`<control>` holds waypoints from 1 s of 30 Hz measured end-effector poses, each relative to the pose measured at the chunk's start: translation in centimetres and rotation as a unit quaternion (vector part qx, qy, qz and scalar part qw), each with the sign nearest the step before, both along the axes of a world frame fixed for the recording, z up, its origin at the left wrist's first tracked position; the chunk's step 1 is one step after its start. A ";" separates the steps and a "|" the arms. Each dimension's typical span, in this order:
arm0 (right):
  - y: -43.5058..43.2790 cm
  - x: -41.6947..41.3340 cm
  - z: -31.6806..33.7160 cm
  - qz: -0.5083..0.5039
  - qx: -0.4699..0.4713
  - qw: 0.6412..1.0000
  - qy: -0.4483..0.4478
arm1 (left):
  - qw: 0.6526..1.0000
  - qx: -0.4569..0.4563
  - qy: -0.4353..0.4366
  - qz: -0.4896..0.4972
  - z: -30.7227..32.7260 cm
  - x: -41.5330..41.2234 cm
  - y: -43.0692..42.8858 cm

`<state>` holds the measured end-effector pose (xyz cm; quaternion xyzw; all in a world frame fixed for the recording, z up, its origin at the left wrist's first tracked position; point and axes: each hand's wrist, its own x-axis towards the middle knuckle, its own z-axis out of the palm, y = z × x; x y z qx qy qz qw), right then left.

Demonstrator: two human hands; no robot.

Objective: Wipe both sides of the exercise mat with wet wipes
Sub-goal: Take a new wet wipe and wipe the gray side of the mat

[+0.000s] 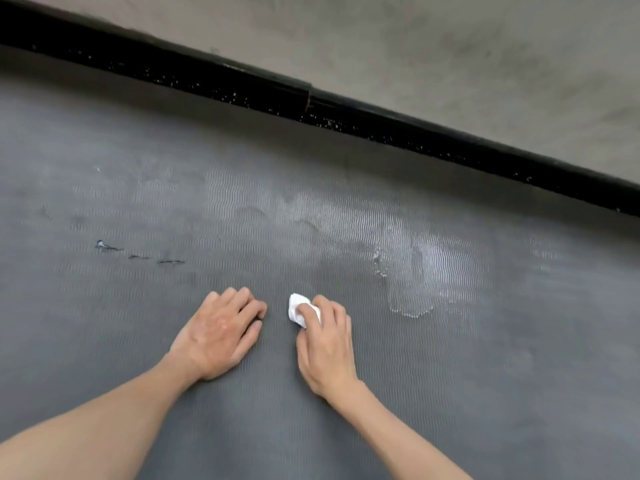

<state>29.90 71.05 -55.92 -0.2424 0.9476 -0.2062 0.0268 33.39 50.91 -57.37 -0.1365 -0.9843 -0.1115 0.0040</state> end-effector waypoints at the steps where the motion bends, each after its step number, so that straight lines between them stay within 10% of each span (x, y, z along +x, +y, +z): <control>1: 0.2 -0.2 0.2 0.011 -0.004 1.000 0.006 | 1.000 0.001 0.004 0.001 -0.1 0.0 0.0; 16: -0.6 -0.3 1.4 0.005 0.004 1.000 0.000 | 1.000 0.007 -0.011 0.020 0.2 0.1 -0.2; 30: 2.9 -9.0 1.3 0.196 0.051 0.977 0.061 | 0.999 -0.030 0.042 0.014 -0.7 0.5 0.5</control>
